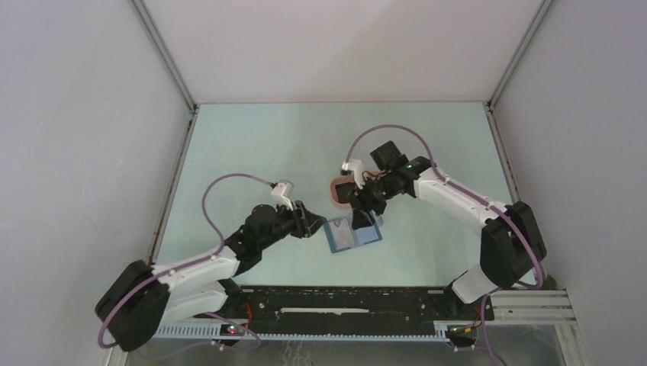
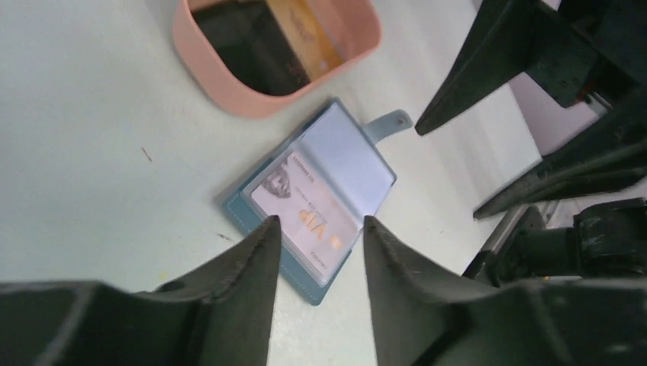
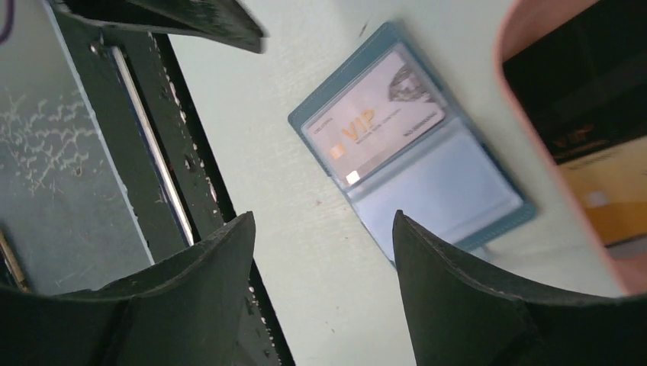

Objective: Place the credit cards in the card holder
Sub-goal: Insert the credit card into the card holder, then pick up the credit card from the storage box.

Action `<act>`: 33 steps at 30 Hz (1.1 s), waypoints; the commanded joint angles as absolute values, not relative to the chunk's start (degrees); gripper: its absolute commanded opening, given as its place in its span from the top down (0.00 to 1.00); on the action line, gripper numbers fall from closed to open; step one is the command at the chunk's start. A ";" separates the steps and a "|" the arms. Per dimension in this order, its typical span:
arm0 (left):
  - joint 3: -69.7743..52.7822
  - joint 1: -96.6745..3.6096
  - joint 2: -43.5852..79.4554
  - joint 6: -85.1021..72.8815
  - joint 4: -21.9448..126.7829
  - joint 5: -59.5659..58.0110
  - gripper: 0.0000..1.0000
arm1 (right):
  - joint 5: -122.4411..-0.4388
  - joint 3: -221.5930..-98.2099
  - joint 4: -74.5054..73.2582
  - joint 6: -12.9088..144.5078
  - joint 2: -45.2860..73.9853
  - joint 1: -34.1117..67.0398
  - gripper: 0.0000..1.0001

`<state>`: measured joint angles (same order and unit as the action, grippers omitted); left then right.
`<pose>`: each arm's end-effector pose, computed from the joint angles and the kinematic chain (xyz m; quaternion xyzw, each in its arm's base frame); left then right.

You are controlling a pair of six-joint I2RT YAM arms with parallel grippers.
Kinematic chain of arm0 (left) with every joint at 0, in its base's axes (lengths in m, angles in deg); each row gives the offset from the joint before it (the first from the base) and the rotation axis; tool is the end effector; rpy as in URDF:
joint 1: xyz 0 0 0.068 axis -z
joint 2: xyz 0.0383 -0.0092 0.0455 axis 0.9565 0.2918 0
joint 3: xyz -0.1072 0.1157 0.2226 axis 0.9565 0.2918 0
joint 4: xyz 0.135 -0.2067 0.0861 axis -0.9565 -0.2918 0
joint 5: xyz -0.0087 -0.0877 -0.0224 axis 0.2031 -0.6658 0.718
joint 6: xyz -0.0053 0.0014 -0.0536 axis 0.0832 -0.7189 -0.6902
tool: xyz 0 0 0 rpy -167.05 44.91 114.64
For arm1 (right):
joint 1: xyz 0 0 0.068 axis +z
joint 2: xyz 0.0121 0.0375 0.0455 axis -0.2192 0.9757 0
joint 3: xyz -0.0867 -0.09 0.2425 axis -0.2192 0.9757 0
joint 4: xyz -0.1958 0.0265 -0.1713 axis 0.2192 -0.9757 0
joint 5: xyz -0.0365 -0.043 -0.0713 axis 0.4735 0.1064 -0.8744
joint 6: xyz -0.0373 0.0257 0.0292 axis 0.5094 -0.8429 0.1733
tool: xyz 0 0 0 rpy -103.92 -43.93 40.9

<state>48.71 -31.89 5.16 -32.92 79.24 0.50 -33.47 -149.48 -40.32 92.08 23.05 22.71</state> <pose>0.1564 -0.1424 0.1722 0.0549 0.8102 -0.4100 0.4152 0.2413 0.1966 0.2370 -0.4870 0.7943 0.3242 0.1639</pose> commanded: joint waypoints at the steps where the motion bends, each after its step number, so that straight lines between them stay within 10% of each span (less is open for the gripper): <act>1: 47.41 -31.63 -5.76 -24.20 71.34 7.21 0.45 | -27.71 -152.85 -41.82 96.40 17.83 17.33 0.25; 13: 46.37 -31.80 -16.05 -17.29 74.33 13.04 0.01 | -20.01 -162.32 -34.75 86.51 21.56 8.09 0.25; 33: 35.97 -37.48 19.73 -31.17 89.46 0.95 0.09 | -37.91 -166.58 -23.73 61.81 44.95 11.07 0.33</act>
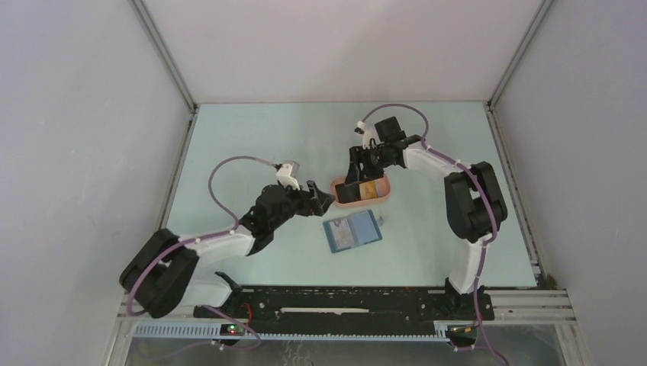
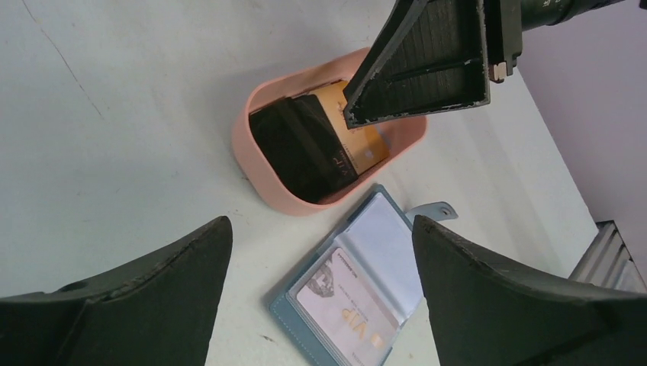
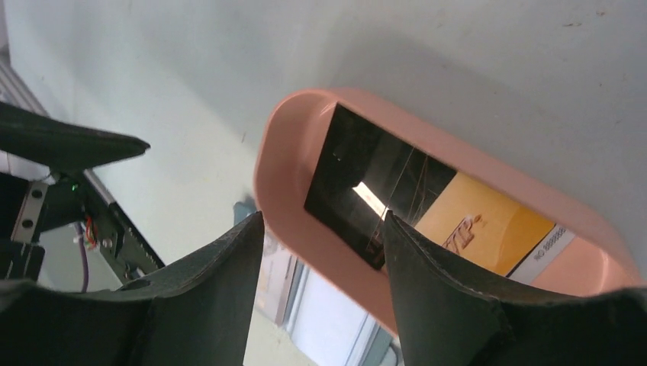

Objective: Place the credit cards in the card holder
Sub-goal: Pick up the credit card from the storage box.

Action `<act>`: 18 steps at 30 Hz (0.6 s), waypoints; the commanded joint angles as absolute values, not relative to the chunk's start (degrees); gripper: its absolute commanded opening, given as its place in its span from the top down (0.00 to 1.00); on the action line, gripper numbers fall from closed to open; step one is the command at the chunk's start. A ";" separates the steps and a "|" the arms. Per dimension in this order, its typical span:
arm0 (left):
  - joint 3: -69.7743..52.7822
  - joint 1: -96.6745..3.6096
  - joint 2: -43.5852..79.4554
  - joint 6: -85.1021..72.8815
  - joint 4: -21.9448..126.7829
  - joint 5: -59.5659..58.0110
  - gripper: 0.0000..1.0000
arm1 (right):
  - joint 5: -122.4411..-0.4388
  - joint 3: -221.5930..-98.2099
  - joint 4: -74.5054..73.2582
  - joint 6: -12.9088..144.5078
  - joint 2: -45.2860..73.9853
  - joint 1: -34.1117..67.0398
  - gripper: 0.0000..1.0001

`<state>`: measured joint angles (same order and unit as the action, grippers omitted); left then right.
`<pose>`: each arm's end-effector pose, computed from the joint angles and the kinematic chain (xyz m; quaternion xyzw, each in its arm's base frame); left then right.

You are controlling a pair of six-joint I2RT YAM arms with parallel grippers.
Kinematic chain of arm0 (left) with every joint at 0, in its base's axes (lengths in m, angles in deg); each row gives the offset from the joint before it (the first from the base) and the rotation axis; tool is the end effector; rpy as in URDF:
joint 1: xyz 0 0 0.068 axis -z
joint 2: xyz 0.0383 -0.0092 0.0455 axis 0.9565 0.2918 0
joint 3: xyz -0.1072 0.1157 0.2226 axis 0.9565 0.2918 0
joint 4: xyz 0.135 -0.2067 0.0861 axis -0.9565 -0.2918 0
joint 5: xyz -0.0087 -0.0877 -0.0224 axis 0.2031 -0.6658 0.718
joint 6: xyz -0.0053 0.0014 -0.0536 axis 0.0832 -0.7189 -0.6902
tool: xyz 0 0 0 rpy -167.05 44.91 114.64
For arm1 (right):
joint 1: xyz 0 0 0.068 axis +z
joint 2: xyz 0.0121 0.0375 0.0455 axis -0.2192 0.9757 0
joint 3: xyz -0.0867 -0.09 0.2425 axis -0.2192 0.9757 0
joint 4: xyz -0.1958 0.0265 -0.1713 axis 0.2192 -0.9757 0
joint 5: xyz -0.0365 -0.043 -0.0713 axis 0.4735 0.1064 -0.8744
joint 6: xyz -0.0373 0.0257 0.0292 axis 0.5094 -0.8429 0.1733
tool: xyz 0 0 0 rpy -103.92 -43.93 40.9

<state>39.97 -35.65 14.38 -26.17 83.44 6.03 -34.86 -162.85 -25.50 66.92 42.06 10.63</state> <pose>0.1995 -0.1535 0.1936 0.0474 0.7920 -0.3531 0.4957 0.3644 0.1786 0.2066 -0.2254 0.8892 0.3427 0.2026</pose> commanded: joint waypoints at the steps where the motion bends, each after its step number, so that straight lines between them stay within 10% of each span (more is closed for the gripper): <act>1: 35.38 -37.87 21.51 -31.97 90.25 -0.36 0.11 | -38.43 -166.69 -23.83 61.34 45.50 11.02 0.33; 18: 28.70 -39.02 37.60 -35.84 90.93 -3.33 0.31 | -42.01 -169.61 -27.51 62.07 50.42 10.80 0.32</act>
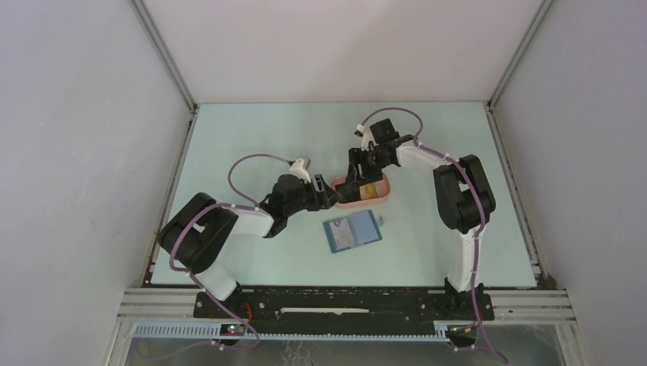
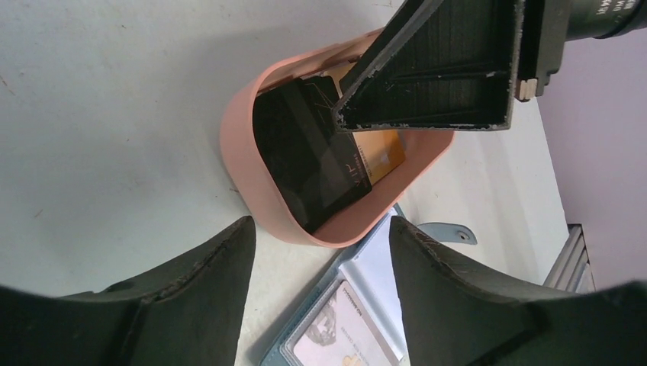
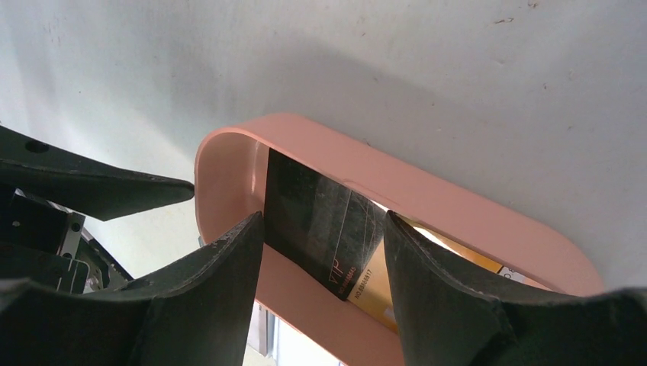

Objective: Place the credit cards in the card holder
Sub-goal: Pick up the credit card from the storage box.

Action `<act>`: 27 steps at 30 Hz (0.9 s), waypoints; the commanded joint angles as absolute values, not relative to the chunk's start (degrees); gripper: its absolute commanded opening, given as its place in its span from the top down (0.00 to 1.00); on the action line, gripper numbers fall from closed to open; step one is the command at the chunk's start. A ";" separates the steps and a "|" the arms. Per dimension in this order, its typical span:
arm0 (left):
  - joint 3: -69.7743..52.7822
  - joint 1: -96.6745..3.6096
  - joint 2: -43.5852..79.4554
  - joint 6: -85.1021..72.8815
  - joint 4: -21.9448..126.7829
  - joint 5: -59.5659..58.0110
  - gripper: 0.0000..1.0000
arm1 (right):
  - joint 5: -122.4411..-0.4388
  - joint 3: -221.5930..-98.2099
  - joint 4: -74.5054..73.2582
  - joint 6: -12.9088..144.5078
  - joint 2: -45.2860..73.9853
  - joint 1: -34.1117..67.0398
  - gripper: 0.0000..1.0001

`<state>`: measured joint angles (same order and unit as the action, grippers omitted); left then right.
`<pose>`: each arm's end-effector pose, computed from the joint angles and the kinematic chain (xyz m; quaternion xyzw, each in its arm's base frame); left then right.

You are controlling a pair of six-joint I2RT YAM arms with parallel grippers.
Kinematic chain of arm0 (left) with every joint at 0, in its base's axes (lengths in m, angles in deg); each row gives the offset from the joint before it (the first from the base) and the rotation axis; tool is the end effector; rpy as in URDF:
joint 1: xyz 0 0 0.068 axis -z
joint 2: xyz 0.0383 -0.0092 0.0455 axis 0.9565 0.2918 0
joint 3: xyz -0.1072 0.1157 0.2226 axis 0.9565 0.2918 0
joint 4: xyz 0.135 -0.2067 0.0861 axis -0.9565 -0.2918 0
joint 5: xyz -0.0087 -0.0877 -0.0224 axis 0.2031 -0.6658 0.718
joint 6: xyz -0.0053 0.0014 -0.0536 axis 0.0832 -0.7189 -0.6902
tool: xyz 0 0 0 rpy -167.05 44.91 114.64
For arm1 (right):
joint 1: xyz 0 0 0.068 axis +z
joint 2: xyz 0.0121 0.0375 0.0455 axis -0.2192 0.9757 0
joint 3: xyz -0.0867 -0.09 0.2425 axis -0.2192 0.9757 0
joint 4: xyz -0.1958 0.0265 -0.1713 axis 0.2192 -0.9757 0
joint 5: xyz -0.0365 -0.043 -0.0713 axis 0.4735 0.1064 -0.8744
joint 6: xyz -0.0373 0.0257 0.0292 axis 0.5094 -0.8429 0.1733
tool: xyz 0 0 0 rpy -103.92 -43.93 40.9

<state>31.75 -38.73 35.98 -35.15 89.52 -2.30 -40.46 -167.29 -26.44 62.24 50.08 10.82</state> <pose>0.2496 -0.1776 0.1489 0.0018 0.8290 -0.3937 0.3973 0.3862 0.1863 0.1714 -0.1700 0.9230 0.3010 0.1688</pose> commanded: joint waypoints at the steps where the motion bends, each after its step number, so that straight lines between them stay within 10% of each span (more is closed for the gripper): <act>1: 28.39 -39.02 38.07 -35.84 90.62 -3.48 0.32 | -41.97 -169.61 -27.59 62.07 50.44 10.80 0.32; 27: 26.11 -38.85 41.22 -36.50 89.25 -6.12 0.45 | -59.11 -167.79 -31.56 69.41 46.25 12.12 0.27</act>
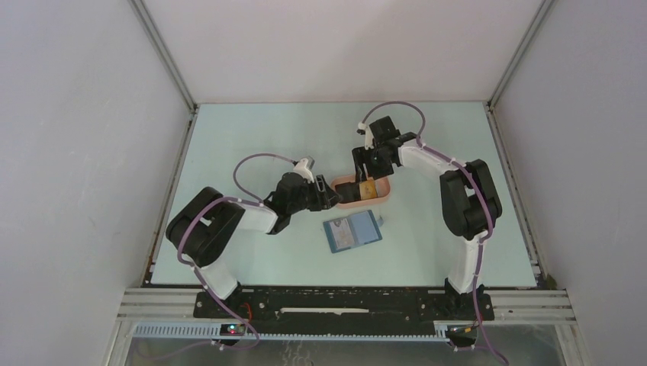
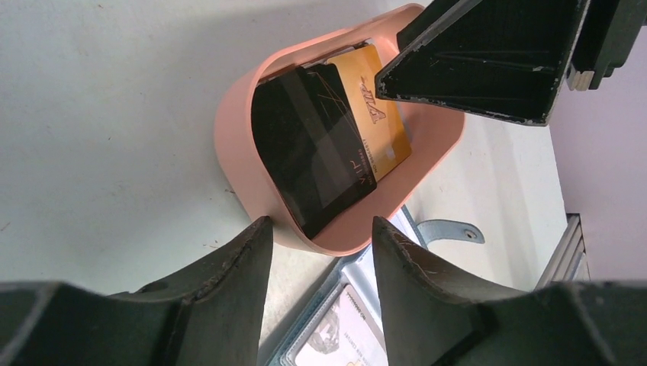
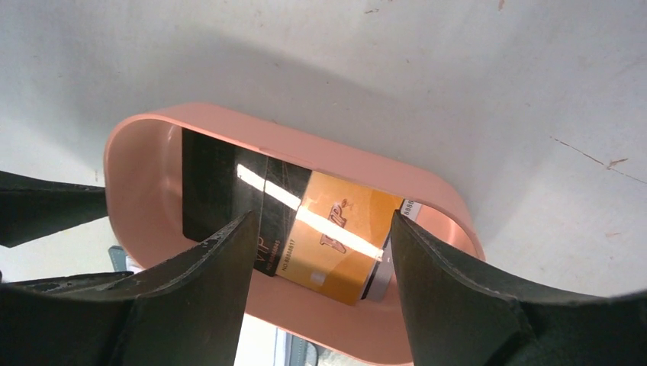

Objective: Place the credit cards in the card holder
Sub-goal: Pick up the credit card from the storage box.

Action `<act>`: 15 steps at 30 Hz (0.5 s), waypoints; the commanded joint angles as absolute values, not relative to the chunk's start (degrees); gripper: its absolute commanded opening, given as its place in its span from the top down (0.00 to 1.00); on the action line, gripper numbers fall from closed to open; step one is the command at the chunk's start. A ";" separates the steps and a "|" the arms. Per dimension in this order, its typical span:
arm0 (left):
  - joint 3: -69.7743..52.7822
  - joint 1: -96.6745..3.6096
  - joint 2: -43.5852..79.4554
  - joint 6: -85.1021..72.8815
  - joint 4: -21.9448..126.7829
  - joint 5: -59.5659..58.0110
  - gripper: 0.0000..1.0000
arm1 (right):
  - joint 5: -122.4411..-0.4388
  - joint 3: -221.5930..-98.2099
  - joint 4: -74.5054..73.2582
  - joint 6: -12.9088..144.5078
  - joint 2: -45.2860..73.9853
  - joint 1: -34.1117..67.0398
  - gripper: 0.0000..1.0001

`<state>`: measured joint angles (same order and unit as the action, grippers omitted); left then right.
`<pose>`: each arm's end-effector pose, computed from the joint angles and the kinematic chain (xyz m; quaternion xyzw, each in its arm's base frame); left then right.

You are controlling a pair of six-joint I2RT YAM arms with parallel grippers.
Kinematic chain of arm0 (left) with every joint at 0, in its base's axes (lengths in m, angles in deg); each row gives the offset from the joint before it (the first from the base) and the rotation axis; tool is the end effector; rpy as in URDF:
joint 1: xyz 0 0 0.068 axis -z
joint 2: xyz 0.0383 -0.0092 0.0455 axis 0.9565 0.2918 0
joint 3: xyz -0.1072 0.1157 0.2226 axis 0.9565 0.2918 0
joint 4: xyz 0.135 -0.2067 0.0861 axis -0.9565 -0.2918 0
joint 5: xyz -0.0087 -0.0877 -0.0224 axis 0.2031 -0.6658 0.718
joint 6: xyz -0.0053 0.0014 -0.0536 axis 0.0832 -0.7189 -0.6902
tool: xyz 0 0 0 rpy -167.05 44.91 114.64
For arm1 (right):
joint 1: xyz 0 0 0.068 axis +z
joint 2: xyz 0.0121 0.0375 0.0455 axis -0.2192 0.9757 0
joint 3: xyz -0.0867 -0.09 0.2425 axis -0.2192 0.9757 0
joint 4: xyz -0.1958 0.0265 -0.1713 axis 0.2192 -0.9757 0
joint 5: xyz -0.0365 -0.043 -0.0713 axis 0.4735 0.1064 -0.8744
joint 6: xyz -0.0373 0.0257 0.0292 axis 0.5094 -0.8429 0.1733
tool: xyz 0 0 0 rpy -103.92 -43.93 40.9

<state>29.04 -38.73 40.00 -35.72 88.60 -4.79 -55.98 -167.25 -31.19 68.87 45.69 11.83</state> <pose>0.2588 -0.1857 0.1395 0.0074 0.8384 -0.4002 0.3699 0.3761 0.1801 0.1947 -0.2015 0.9401 0.1685 0.2176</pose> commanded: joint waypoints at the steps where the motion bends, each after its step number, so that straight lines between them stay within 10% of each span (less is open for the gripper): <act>1: 25.92 -38.84 41.49 -36.54 89.25 -6.26 0.45 | -59.14 -167.70 -31.56 69.44 46.30 12.20 0.26; 15: 24.94 -38.54 42.58 -36.81 89.25 -6.82 0.47 | -59.01 -166.77 -32.65 67.02 47.73 12.59 0.18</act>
<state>27.86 -38.71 41.88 -36.22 88.31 -5.38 -57.70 -167.18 -32.47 68.52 48.14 12.18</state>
